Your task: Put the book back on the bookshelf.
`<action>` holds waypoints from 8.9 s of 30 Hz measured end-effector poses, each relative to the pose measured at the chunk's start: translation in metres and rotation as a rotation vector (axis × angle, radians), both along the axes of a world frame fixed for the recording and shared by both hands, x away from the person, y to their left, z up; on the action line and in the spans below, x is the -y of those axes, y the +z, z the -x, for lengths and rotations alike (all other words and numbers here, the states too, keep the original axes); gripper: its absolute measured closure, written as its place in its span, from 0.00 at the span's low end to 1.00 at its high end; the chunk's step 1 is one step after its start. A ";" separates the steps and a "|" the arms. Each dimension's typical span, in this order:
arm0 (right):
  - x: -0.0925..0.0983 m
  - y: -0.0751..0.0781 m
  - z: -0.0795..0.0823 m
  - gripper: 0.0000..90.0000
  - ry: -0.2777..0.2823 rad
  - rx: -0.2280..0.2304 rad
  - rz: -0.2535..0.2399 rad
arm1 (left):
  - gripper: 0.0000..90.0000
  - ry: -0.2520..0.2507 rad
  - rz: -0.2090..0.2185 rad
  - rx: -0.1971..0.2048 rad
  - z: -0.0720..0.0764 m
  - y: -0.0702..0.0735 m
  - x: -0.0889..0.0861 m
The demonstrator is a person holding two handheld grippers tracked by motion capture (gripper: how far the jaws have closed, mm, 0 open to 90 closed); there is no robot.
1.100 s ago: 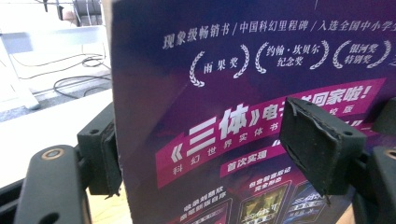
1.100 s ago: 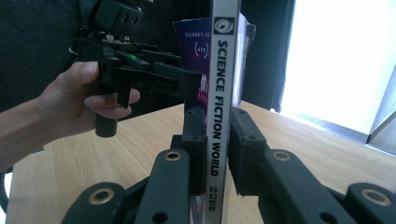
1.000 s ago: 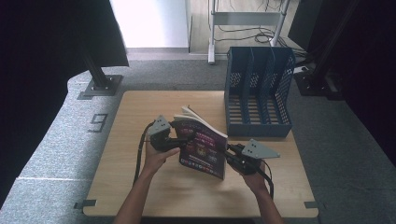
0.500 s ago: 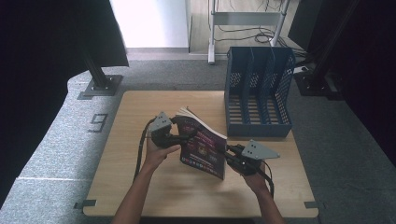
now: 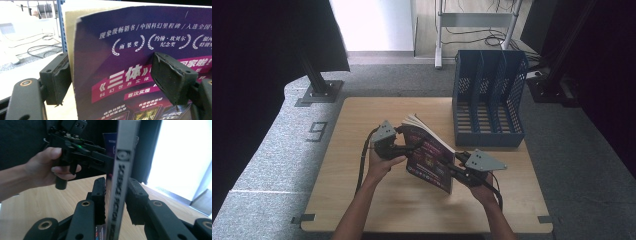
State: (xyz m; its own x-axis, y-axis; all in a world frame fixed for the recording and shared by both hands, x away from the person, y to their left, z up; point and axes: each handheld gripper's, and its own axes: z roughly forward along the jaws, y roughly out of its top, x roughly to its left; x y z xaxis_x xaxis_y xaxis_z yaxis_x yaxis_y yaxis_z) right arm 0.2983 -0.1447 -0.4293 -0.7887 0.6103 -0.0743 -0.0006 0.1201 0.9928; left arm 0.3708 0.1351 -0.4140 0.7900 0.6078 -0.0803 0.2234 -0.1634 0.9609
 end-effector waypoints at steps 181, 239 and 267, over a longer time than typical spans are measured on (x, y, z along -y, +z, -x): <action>0.037 0.087 -0.034 0.90 -0.352 -0.002 -0.196 | 0.25 0.162 -0.173 -0.204 0.072 -0.081 -0.048; 0.076 0.100 -0.071 0.90 -0.586 0.034 -0.204 | 0.26 0.173 -0.171 -0.219 0.072 -0.082 -0.047; 0.069 0.088 -0.106 0.90 -0.656 0.037 -0.205 | 0.26 0.167 -0.168 -0.216 0.072 -0.082 -0.047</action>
State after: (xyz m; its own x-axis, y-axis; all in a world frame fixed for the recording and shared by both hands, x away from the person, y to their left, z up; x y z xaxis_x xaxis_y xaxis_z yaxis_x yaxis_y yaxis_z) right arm 0.4044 -0.2140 -0.3413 -0.2509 0.9652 0.0742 -0.0259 -0.0834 0.9962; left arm 0.2986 0.1821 -0.4958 0.6538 0.7467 -0.1225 0.4561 -0.2597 0.8512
